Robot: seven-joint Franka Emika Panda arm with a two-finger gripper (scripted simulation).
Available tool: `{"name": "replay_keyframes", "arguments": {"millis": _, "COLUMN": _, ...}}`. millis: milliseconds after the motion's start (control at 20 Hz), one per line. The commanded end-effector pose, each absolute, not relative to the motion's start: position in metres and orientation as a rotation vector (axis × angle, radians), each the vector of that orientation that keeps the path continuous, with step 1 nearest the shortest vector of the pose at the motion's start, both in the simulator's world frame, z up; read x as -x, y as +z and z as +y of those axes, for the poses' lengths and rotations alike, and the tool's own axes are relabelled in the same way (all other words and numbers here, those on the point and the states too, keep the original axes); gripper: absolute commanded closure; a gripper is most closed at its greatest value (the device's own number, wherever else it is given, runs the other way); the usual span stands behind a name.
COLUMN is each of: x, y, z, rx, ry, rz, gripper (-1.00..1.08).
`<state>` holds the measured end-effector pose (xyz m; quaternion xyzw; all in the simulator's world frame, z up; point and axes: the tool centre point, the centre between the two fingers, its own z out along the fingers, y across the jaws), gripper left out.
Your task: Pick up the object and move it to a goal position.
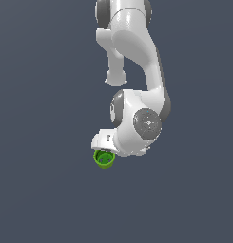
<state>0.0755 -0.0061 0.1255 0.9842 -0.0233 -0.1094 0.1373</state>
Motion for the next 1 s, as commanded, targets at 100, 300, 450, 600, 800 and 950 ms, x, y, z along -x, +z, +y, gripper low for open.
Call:
{"name": "replay_keyframes", "arguments": {"millis": 100, "x": -0.080, "y": 0.113, "z": -0.003, "rx": -2.784, "ry": -0.359, "rz": -0.084, "gripper": -0.20}}
{"name": "replay_keyframes", "arguments": {"millis": 300, "x": -0.082, "y": 0.105, "z": -0.001, "rx": -2.741, "ry": -0.383, "rz": -0.096, "gripper": -0.20}}
{"name": "replay_keyframes", "arguments": {"millis": 450, "x": -0.083, "y": 0.101, "z": 0.001, "rx": -2.718, "ry": -0.394, "rz": -0.102, "gripper": -0.20}}
{"name": "replay_keyframes", "arguments": {"millis": 600, "x": -0.083, "y": 0.099, "z": 0.002, "rx": -2.703, "ry": -0.401, "rz": -0.106, "gripper": -0.20}}
{"name": "replay_keyframes", "arguments": {"millis": 800, "x": -0.083, "y": 0.098, "z": 0.002, "rx": -2.696, "ry": -0.404, "rz": -0.107, "gripper": -0.20}}
{"name": "replay_keyframes", "arguments": {"millis": 950, "x": -0.083, "y": 0.097, "z": 0.002, "rx": -2.698, "ry": -0.404, "rz": -0.106, "gripper": -0.20}}
